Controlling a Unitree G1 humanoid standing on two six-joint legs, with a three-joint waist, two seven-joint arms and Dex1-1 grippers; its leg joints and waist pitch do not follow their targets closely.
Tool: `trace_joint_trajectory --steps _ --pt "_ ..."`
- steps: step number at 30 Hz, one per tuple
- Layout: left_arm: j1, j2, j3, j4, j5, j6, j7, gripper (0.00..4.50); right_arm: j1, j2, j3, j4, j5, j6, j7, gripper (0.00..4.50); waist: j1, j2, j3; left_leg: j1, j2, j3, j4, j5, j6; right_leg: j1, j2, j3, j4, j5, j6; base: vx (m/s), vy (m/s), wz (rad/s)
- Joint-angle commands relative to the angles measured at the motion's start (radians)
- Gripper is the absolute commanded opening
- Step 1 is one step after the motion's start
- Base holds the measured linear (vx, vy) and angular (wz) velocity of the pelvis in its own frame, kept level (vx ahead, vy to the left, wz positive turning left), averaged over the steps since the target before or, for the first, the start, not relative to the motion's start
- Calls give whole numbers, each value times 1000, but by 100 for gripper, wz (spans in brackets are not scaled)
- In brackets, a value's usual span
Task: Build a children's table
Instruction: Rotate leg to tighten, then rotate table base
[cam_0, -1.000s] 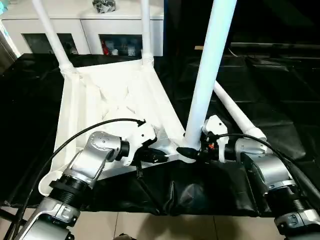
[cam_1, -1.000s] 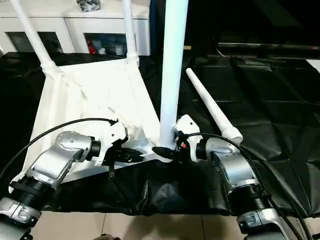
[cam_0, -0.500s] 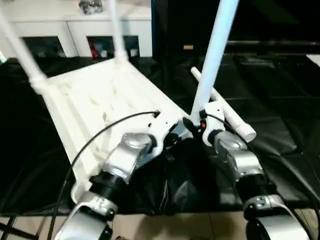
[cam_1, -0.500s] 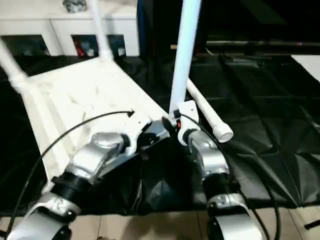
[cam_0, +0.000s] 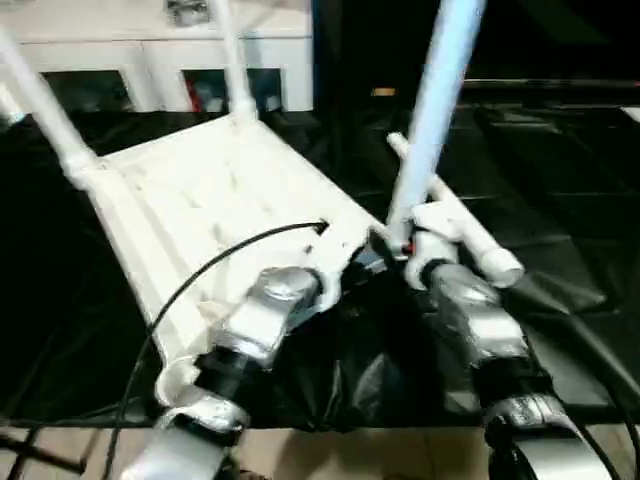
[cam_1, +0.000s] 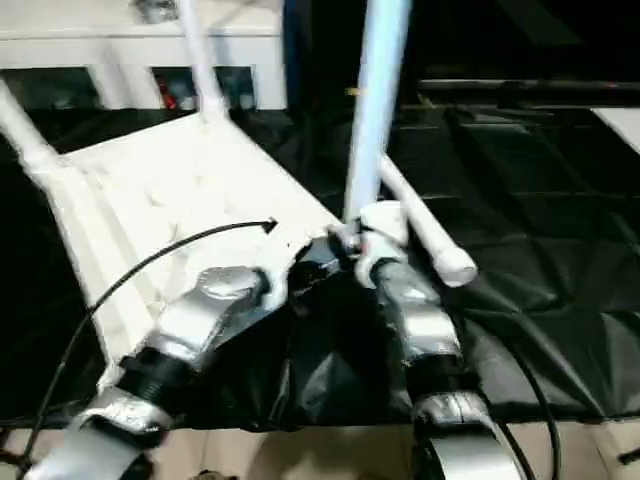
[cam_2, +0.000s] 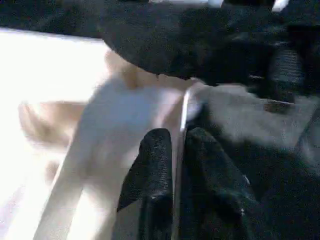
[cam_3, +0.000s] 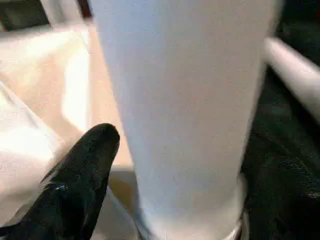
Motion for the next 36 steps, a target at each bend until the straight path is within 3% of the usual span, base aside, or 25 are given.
trace_joint_trajectory --steps 1,3,8,9,10,12,13,14,18,19,21,22,23,24,25,27,29,30,32,35,36 --pt "-19 4 15 3 -4 -16 14 99 17 -18 -7 -78 34 25 41 389 5 -10 -75 12 12 2 -60 -130 101 60 -21 8 -61 4 -251 0 0 0" --pt "-17 5 32 -1 -9 -38 35 109 76 -55 13 -172 58 62 117 389 6 -14 -70 14 12 4 -60 -158 99 59 -20 9 -68 -40 -241 0 0 0" --pt "11 26 58 -67 -6 -65 59 145 153 -97 7 -260 90 84 170 389 7 -11 -68 15 14 1 -67 -207 69 54 -21 9 -77 -141 -218 0 0 0" --pt "17 28 59 -75 -8 -64 61 154 164 -102 6 -273 94 88 173 389 9 -17 -68 12 15 0 -67 -197 70 56 -22 10 -75 -135 -218 0 0 0" --pt "35 49 55 -110 -4 -52 50 154 181 -115 -3 -290 103 99 176 389 7 -38 -68 8 14 3 -67 -192 76 56 -22 9 -76 -148 -213 0 0 0" --pt "77 109 61 -187 -2 -23 30 154 209 -141 -20 -321 114 125 179 389 9 -19 -67 10 17 1 -67 -179 80 52 -24 11 -74 -160 -208 0 0 0" --pt "88 123 65 -206 -2 -16 27 154 216 -146 -21 -329 114 130 180 389 4 -22 -67 8 15 2 -67 -176 79 52 -20 10 -73 -154 -206 0 0 0" --pt "121 161 80 -255 2 3 25 154 235 -163 -19 -352 109 140 187 389 5 -13 -67 12 16 1 -67 -180 74 48 -20 10 -73 -156 -206 0 0 0" --pt "161 201 114 -331 16 41 52 154 265 -193 -18 -398 128 172 222 389 -1 -15 -62 14 16 3 -71 -219 55 43 -17 10 -79 -206 -192 0 0 0" --pt "182 227 133 -393 47 74 83 154 287 -219 -8 -426 148 203 264 389 5 -39 -64 14 19 3 -70 -218 60 47 -19 11 -78 -208 -185 0 0 0" --pt "195 244 145 -434 68 97 104 154 301 -237 -1 -445 162 225 293 389 10 -22 -63 11 23 -2 -72 -200 67 48 -21 11 -73 -181 -184 0 0 0" --pt "204 261 162 -472 90 124 124 154 312 -252 20 -458 164 245 318 389 8 -28 -62 12 20 1 -71 -204 63 44 -16 10 -76 -185 -180 0 0 0" --pt "214 293 179 -505 124 169 147 154 318 -262 60 -461 146 251 334 389 9 -29 -62 12 19 -1 -72 -206 60 46 -18 9 -75 -190 -179 0 0 0" --pt "214 293 179 -505 124 169 147 154 318 -262 60 -461 146 251 334 389 8 -26 -60 13 19 -1 -73 -218 53 42 -18 9 -77 -211 -174 0 0 0" --pt "245 378 186 -536 208 228 183 154 311 -253 123 -444 103 254 329 389 7 -24 -59 12 18 -2 -74 -232 43 40 -18 8 -77 -241 -164 0 0 0" --pt "258 409 189 -544 235 250 200 154 304 -242 137 -436 93 263 317 389 0 -30 -56 8 13 -5 -77 -251 29 40 -18 7 -80 -286 -143 0 0 0" --pt "274 446 212 -550 260 271 220 154 288 -220 149 -420 84 281 296 389 3 -25 -57 16 16 -5 -77 -266 19 33 -19 10 -82 -305 -143 0 0 0" --pt "278 459 221 -550 267 275 224 154 283 -213 152 -414 82 283 292 389 5 -29 -57 15 15 -5 -78 -264 15 31 -18 11 -80 -303 -143 0 0 0" --pt "285 483 226 -548 281 282 230 154 278 -210 163 -413 77 294 287 389 10 -19 -59 20 18 -8 -79 -264 4 28 -16 11 -78 -269 -150 0 0 0" --pt "301 529 229 -540 302 310 235 154 263 -205 176 -408 71 342 261 389 15 -19 -61 22 16 -7 -79 -245 -3 30 -12 11 -68 -181 -167 0 0 0" --pt "308 546 224 -541 306 332 229 154 254 -204 182 -396 51 336 238 389 22 -6 -61 24 16 -8 -78 -238 -8 30 -14 12 -65 -155 -173 0 0 0"
